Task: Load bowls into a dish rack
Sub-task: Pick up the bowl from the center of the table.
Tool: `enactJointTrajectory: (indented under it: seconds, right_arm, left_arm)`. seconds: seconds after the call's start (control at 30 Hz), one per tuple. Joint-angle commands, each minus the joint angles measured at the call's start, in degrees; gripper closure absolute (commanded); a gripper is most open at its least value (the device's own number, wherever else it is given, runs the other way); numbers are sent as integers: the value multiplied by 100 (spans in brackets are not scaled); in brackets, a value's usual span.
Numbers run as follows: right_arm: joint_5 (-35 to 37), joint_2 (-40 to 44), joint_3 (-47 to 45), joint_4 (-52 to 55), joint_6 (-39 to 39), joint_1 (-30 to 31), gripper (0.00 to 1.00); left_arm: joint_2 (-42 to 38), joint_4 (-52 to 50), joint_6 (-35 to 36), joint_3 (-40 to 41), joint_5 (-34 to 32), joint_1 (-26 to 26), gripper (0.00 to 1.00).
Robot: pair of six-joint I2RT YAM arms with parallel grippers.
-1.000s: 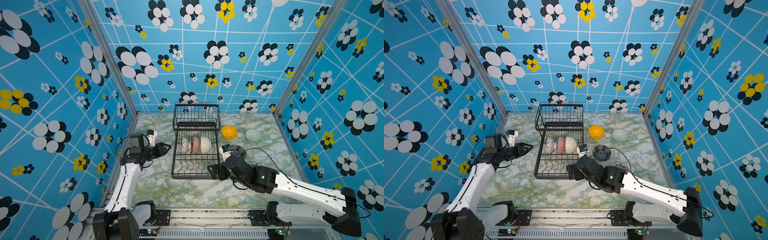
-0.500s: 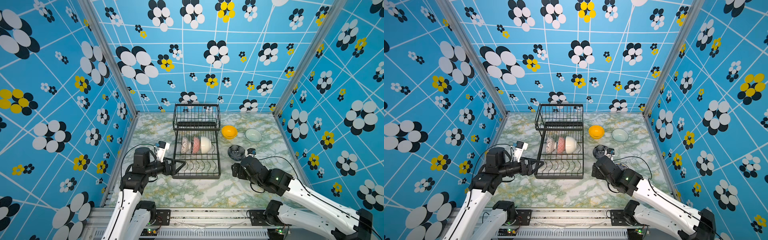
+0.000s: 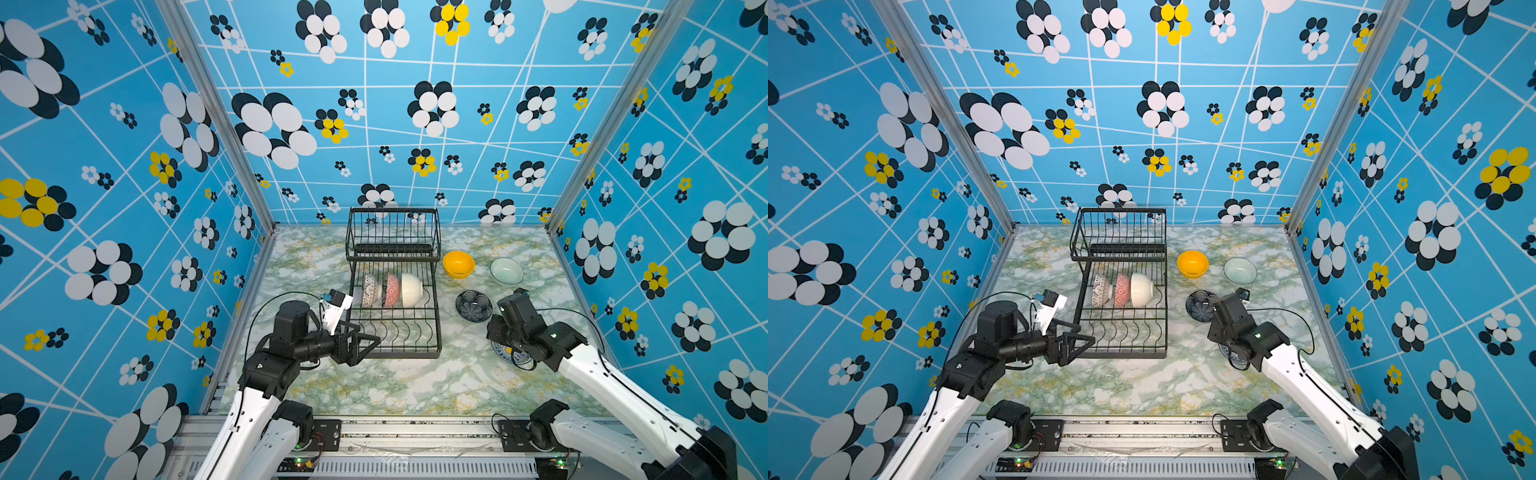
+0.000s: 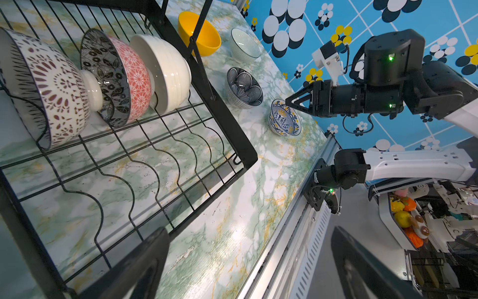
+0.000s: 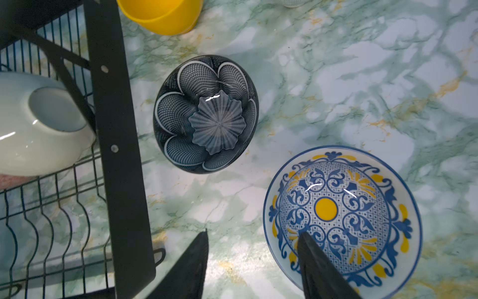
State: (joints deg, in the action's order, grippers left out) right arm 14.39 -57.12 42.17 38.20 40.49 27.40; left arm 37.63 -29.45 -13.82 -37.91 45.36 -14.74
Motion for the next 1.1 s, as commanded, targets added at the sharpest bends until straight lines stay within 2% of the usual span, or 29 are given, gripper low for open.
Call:
enactJointTrajectory:
  seconds: [0.0,0.2,0.47,0.67,1.07]
  right_arm:
    - [-326,-209,150,-405,-472,-278,43]
    - [-685,-668,206,-947,-866,-784,49]
    - [-682,-1398,529,-1318,-1138,-914,61]
    - [-619,-2027,805,-1370,-1304,-921,63]
    - [-142,-2273,971,-972,-1621,-964,65]
  left_arm:
    - [11,-96,126,-101,-1,-46,1]
    - [-2,-96,126,-91,-47,-102,1]
    - [27,-17,117,-76,143,-134,1]
    - [1,-72,141,-76,63,-245,1]
    - [-91,-63,143,-72,-5,-259,1]
